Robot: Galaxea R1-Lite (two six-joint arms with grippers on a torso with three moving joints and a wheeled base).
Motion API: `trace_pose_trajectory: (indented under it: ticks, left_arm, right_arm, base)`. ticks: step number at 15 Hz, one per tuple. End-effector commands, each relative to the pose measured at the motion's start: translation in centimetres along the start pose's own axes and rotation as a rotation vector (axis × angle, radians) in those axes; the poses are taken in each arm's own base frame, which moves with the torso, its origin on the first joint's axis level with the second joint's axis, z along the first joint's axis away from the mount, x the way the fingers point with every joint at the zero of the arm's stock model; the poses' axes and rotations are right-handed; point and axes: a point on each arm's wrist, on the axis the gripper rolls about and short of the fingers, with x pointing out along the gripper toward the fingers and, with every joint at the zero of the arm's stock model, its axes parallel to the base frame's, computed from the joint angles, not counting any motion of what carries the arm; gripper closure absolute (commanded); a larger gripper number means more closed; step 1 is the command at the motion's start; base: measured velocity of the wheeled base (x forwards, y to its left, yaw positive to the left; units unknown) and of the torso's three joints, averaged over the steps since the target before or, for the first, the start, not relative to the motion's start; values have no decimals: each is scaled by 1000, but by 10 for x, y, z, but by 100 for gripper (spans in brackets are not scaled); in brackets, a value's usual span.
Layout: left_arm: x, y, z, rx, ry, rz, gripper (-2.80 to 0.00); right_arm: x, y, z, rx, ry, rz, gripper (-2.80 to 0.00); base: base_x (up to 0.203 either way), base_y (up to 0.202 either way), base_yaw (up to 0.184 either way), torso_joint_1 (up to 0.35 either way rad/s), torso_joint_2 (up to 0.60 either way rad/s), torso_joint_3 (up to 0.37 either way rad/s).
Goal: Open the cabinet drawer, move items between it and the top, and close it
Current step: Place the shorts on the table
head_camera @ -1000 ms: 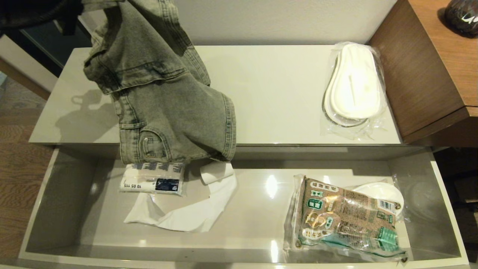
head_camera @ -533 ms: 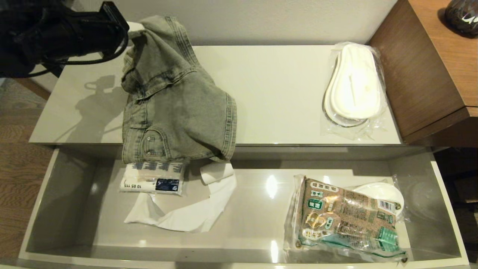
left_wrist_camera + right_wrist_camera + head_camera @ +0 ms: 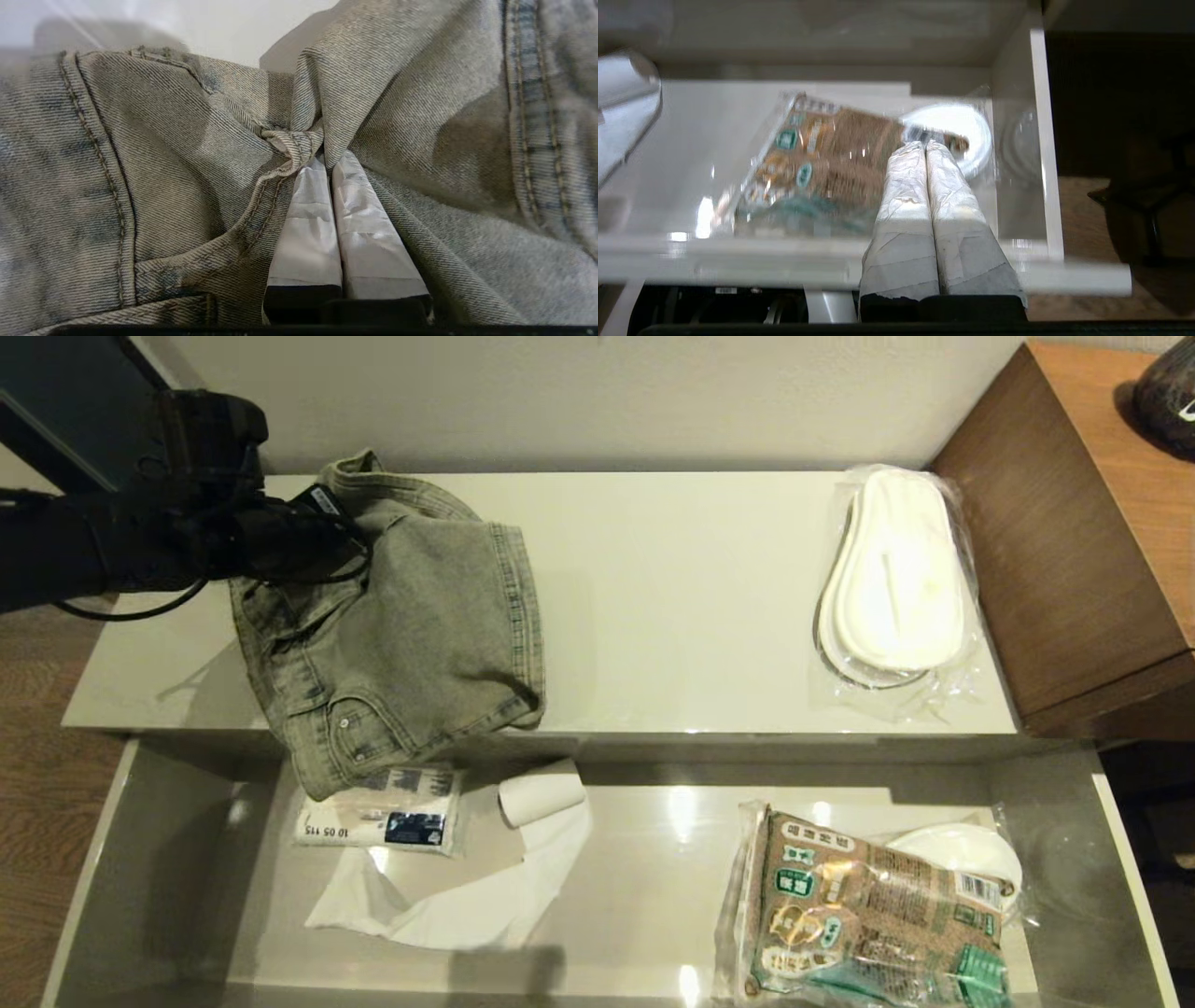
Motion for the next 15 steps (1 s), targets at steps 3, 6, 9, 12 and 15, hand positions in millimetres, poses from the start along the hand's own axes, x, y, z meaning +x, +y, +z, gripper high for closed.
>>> trace_pose_trajectory:
  ticks: [3, 6, 9, 12, 15]
  left_arm:
    - [-43, -8, 16, -91, 114, -163, 0]
    - [-72, -20, 26, -139, 179, -311, 0]
    - [-99, -28, 25, -135, 191, -349, 0]
    - [-128, -31, 28, -151, 130, -426, 0]
    - [-136, -42, 54, -174, 15, -508, 0]
  right_arm:
    - [0, 0, 0, -2, 1, 2, 0]
    - [0, 0, 0, -2, 1, 0, 0]
    - [0, 0, 0, -4, 0, 0, 0]
    - [0, 0, 0, -4, 1, 0, 0]
    - [0, 0, 0, -4, 0, 2, 0]
  base:
    - [92, 0, -1, 2, -2, 6]
    - [0, 0, 0, 0, 0, 0]
    - [0, 0, 0, 0, 0, 0]
    - [0, 0, 0, 0, 0, 0]
    - [0, 0, 0, 0, 0, 0]
